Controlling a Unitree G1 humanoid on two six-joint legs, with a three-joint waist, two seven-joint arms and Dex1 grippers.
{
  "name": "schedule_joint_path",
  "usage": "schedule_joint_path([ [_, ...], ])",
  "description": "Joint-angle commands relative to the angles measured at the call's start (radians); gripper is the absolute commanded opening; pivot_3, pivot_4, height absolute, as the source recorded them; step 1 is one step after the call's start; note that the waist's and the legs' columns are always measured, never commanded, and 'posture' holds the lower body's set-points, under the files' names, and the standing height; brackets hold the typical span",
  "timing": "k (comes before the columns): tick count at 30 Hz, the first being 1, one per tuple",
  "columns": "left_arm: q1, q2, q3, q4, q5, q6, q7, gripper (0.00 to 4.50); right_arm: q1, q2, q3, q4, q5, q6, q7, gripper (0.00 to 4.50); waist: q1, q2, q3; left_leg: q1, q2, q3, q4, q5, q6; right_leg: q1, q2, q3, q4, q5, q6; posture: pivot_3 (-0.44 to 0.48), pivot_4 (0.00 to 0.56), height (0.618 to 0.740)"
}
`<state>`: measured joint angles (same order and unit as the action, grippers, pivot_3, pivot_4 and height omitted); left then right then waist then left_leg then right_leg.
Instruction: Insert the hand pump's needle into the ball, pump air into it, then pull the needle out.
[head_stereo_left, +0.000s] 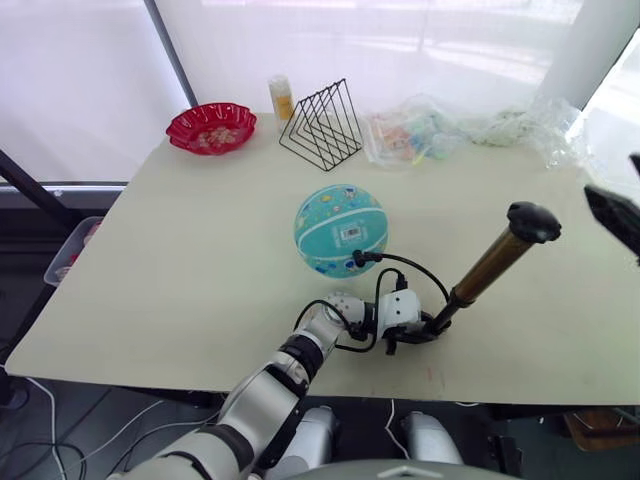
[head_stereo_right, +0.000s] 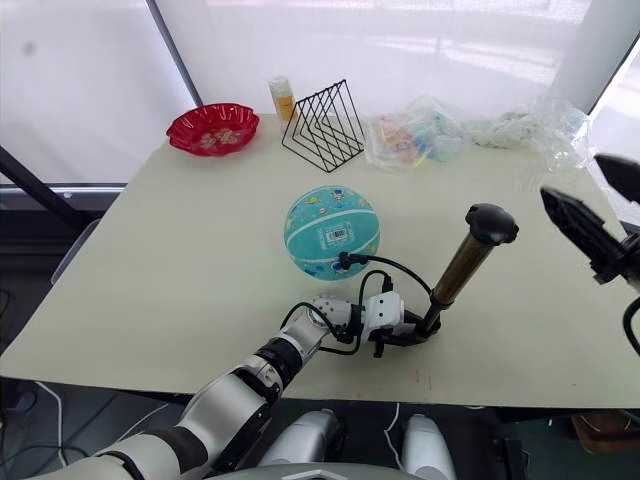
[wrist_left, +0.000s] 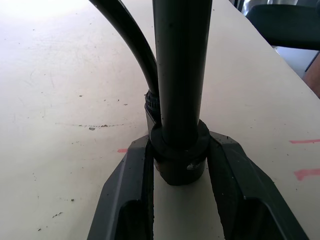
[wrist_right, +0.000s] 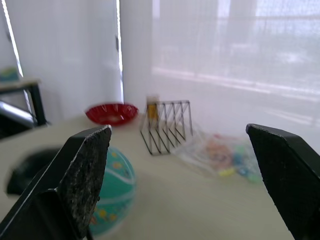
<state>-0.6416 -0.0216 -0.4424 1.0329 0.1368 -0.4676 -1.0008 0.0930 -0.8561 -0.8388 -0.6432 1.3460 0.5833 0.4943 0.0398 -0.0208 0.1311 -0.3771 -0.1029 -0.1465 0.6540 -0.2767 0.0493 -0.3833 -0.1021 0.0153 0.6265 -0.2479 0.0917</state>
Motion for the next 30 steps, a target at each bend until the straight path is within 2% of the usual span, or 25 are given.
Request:
schedule_joint_path([
  [1, 0.054, 0.039, -0.057, 0.099, 0.091, 0.052, -0.014, 1.04, -0.004, -0.037, 0.008, -0.066, 0.148, 0.026, -0.043, 4.50, 0.000, 0.000, 0.000, 0.000, 0.000, 0.000, 0.000, 0.000, 0.000, 0.000, 0.000, 0.000, 0.000, 0.000, 0.000, 0.000, 0.150, 0.740],
  [3, 0.054, 0.039, -0.056, 0.100, 0.090, 0.053, -0.014, 1.04, 0.012, -0.060, 0.029, -0.084, 0.175, 0.046, -0.052, 4.50, 0.000, -0.001, 0.000, 0.000, 0.000, 0.000, 0.000, 0.000, 0.000, 0.000, 0.000, 0.000, 0.000, 0.000, 0.000, 0.000, 0.150, 0.740],
  [7, 0.054, 0.038, -0.055, 0.101, 0.089, 0.054, -0.014, 1.04, 0.038, -0.091, 0.094, -0.110, 0.121, 0.078, -0.073, 4.50, 0.000, -0.002, 0.000, 0.000, 0.000, 0.000, 0.000, 0.000, 0.000, 0.000, 0.000, 0.000, 0.000, 0.000, 0.000, 0.000, 0.150, 0.740],
  [15, 0.051, 0.033, -0.055, 0.103, 0.089, 0.055, -0.010, 1.04, 0.015, -0.081, 0.205, -0.115, 0.067, 0.073, -0.100, 4.50, 0.000, -0.002, 0.000, 0.000, 0.000, 0.000, 0.000, 0.000, 0.000, 0.000, 0.000, 0.000, 0.000, 0.000, 0.000, 0.000, 0.150, 0.740],
  [30, 0.053, 0.037, -0.056, 0.102, 0.091, 0.051, -0.010, 1.04, -0.007, -0.042, 0.214, -0.124, 0.093, 0.043, -0.107, 4.50, 0.000, -0.002, 0.000, 0.000, 0.000, 0.000, 0.000, 0.000, 0.000, 0.000, 0.000, 0.000, 0.000, 0.000, 0.000, 0.000, 0.150, 0.740],
])
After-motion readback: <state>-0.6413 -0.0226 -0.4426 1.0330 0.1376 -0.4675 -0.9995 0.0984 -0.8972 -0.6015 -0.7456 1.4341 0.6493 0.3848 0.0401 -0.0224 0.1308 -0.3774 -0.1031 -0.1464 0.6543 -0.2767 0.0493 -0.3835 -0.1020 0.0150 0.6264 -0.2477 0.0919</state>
